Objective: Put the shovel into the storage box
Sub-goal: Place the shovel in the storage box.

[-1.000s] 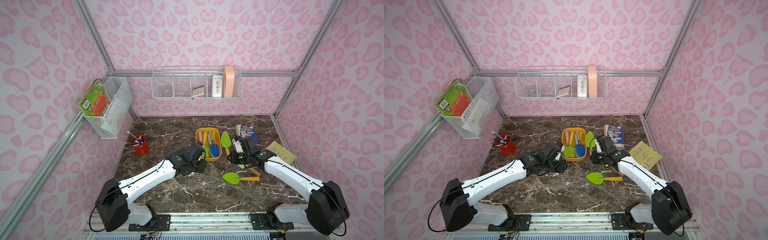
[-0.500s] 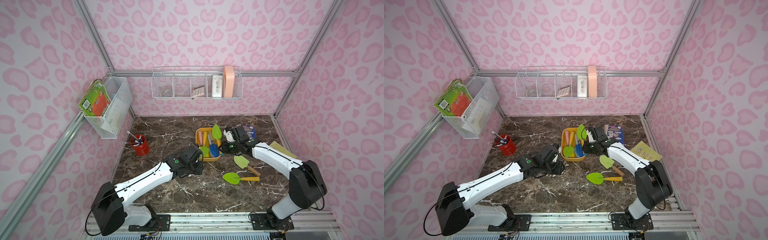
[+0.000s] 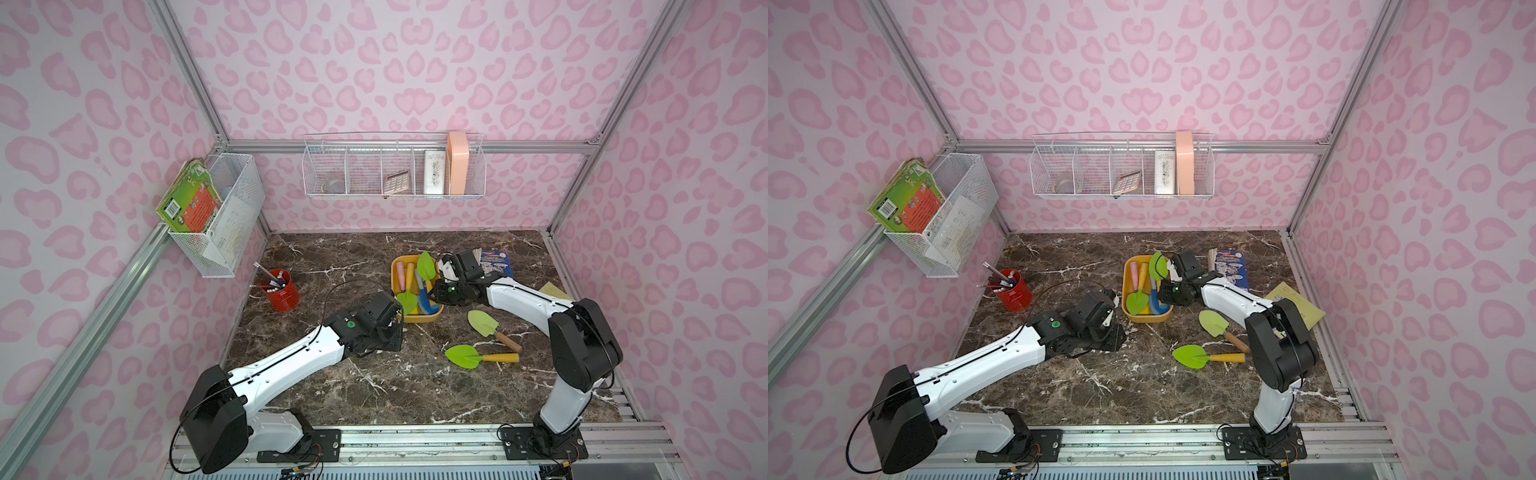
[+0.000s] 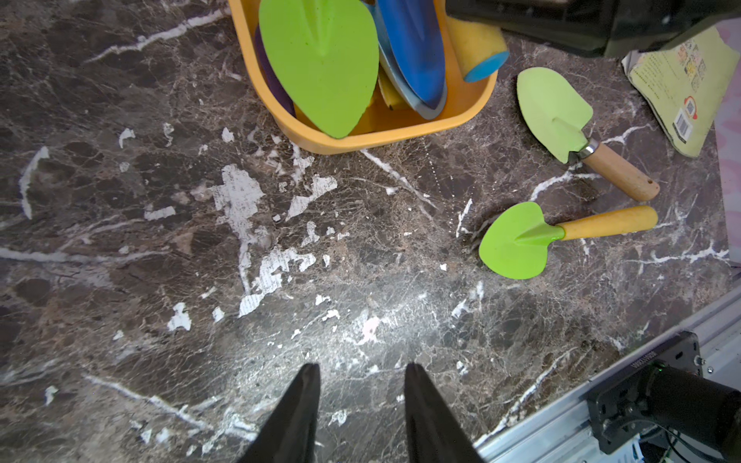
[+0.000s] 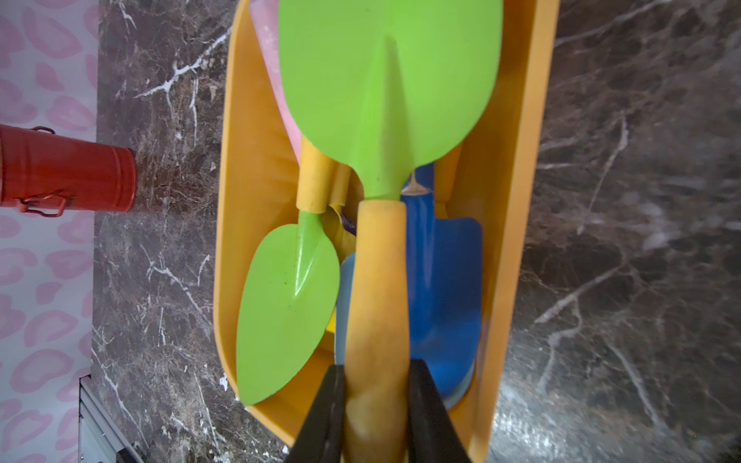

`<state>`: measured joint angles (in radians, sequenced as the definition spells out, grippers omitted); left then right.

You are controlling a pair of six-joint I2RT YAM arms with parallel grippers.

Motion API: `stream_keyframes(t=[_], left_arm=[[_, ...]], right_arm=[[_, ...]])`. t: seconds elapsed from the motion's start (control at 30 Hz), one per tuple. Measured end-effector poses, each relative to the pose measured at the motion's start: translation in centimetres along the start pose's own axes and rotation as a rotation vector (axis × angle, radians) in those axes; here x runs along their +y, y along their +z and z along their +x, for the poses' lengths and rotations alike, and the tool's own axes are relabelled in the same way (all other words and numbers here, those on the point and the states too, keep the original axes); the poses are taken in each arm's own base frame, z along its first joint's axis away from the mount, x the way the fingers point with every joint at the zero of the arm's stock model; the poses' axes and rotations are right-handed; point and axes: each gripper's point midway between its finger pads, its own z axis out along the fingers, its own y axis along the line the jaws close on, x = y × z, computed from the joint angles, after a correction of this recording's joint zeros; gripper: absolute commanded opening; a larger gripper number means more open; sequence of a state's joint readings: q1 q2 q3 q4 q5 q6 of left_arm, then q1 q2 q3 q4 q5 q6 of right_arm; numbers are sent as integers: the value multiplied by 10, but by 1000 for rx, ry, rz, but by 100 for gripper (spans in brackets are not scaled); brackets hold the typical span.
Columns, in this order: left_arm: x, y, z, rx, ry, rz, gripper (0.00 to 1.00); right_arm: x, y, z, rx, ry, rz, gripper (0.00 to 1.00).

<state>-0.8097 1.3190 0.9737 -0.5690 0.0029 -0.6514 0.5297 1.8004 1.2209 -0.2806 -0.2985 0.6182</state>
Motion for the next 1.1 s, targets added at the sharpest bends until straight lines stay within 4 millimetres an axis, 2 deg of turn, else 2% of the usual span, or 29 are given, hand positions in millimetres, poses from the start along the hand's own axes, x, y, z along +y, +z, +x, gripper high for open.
stream_keyframes(t=[0.23,0.37,0.47,0.87,1.03,1.1], left_arm=[[3,2,3,7,-3,-6,40],[4,2,3,6,-4,-7,40],[4,2,2,5,-8,-6,40],[1,1,0,-1,-8,2,41],[-2,-2,-5,-15,-14,9,42],[-3,-2,-7,-21,-22,13,46]], right_arm=[[-10,11,3,9,32,27,19],[-12,13,3,5,50,32,36],[-10,11,0,-7,45,27,45],[7,-24,-22,-115,8,28,46],[12,-40,-17,-137,-16,11,49],[14,-47,-13,-146,-33,3,50]])
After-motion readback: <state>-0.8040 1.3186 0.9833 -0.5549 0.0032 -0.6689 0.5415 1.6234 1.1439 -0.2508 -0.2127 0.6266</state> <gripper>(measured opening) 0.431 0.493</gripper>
